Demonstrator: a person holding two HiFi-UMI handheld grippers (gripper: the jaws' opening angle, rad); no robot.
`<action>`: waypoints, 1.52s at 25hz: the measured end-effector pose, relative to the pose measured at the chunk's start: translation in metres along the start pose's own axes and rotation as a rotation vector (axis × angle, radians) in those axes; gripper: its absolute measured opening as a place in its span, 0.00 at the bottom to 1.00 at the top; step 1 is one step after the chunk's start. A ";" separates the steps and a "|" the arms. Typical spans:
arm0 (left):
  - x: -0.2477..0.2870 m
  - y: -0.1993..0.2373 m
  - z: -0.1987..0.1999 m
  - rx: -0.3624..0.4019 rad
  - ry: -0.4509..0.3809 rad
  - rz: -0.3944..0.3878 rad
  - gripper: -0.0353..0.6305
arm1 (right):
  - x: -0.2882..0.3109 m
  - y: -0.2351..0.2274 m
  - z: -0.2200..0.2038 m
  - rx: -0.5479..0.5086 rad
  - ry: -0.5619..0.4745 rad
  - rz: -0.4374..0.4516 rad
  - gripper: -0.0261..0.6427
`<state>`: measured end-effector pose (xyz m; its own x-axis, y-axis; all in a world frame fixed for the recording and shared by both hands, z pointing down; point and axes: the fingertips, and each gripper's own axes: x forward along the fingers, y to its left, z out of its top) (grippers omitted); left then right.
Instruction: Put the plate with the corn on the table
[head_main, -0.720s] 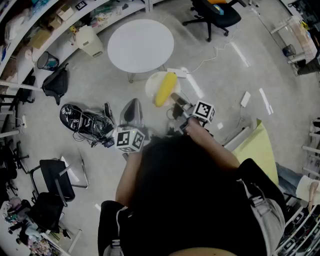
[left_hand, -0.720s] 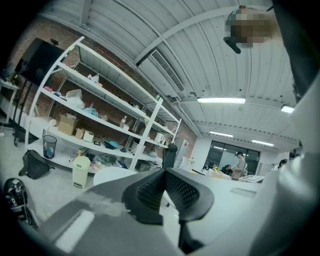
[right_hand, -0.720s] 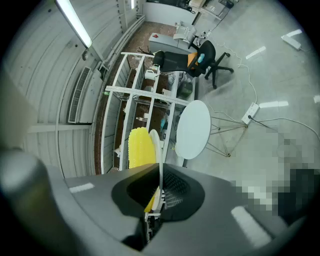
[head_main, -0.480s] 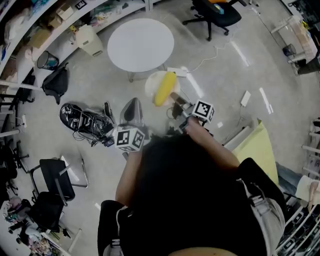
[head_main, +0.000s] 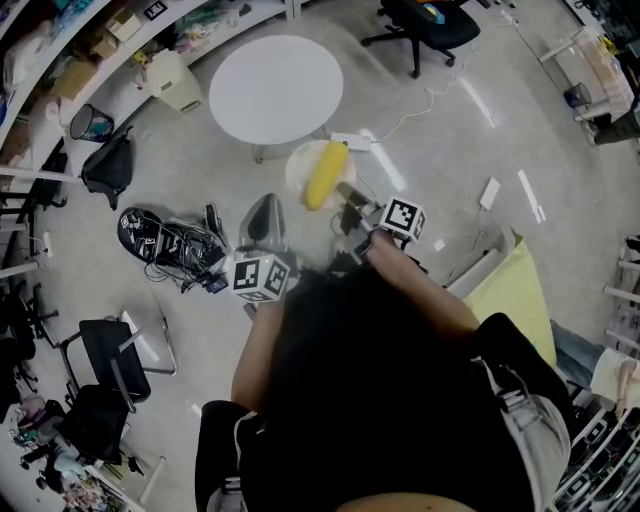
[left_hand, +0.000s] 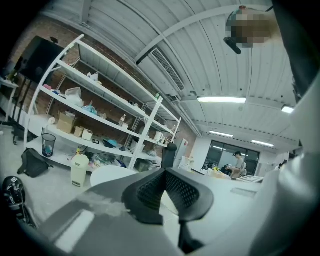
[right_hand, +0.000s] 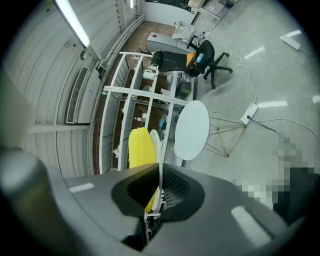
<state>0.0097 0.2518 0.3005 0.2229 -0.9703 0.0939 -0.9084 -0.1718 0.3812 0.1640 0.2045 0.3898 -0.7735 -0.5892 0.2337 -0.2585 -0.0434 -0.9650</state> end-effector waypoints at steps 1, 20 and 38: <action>0.003 0.000 0.001 0.002 -0.001 0.002 0.06 | 0.001 -0.001 0.002 -0.003 0.001 -0.012 0.07; 0.051 -0.006 -0.006 0.032 -0.016 0.099 0.06 | 0.030 -0.008 0.041 -0.038 0.093 0.018 0.07; 0.122 0.087 0.016 0.021 0.036 -0.022 0.06 | 0.113 -0.015 0.053 0.000 -0.014 -0.049 0.07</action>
<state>-0.0477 0.1155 0.3302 0.2549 -0.9596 0.1187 -0.9104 -0.1969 0.3639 0.1108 0.0957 0.4250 -0.7519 -0.5973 0.2790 -0.2959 -0.0723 -0.9525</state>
